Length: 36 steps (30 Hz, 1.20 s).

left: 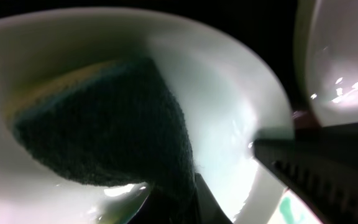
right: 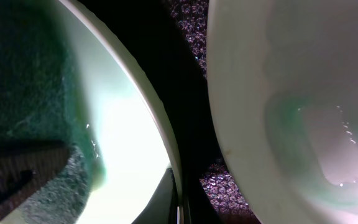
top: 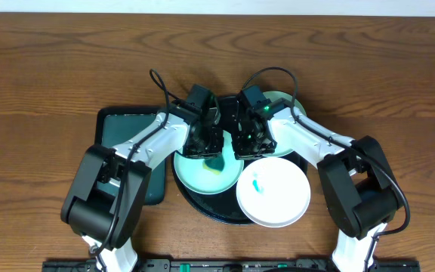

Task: Clean dirty plates on tray and stack at the side
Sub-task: 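Scrub the held plate surface with the sponge in the left gripper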

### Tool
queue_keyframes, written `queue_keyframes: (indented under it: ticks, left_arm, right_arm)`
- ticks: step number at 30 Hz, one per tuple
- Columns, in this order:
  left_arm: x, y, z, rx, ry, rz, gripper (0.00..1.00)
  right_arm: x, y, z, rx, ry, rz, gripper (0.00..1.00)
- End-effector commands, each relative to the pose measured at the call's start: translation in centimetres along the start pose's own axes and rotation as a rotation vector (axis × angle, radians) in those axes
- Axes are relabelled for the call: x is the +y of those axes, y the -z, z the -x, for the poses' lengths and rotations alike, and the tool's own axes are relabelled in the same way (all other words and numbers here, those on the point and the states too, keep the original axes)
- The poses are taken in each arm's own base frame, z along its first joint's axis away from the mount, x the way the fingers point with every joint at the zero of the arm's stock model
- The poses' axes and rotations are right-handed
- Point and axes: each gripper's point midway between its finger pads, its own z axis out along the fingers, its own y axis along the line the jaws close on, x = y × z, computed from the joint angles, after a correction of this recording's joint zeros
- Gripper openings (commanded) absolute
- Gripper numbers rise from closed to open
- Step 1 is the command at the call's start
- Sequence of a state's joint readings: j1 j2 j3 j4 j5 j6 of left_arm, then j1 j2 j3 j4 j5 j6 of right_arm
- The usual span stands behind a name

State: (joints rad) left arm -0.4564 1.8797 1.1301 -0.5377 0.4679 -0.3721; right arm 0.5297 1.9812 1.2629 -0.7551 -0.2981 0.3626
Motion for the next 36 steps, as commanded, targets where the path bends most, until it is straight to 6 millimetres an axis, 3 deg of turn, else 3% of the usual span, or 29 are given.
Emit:
queue_keyframes:
  ticks: [1, 10, 13, 21, 26, 30, 36]
  left_arm:
    - [-0.5, -2.2, -1.0, 0.053, 0.063, -0.047, 0.07]
    - [-0.8, -3.8, 0.9, -0.043, 0.053, -0.099, 0.07]
    - [0.7, -4.1, 0.7, -0.048, 0.075, -0.028, 0.07]
    - [3.3, -4.0, -2.6, 0.070, 0.148, 0.103, 0.07]
    - [4.6, -3.4, -5.4, 0.188, 0.062, 0.158, 0.07]
    - [7.9, -2.4, -6.4, 0.202, 0.078, 0.347, 0.07]
    - [11.4, -0.6, -5.4, 0.113, 0.177, 0.570, 0.07]
  right_arm:
    - [-0.3, -0.8, -0.9, 0.033, 0.009, -0.013, 0.01]
    - [-0.4, -0.7, -1.2, 0.045, 0.005, -0.018, 0.01]
    - [-0.4, -0.7, -1.2, 0.046, 0.005, -0.018, 0.01]
    - [-0.4, -0.7, -1.2, 0.045, 0.005, -0.018, 0.01]
    - [-0.4, -0.7, -1.2, 0.046, 0.013, -0.018, 0.01]
    - [-0.4, -0.7, -1.2, 0.047, 0.013, -0.019, 0.01]
    - [-0.4, -0.7, -1.2, 0.046, 0.013, -0.019, 0.01]
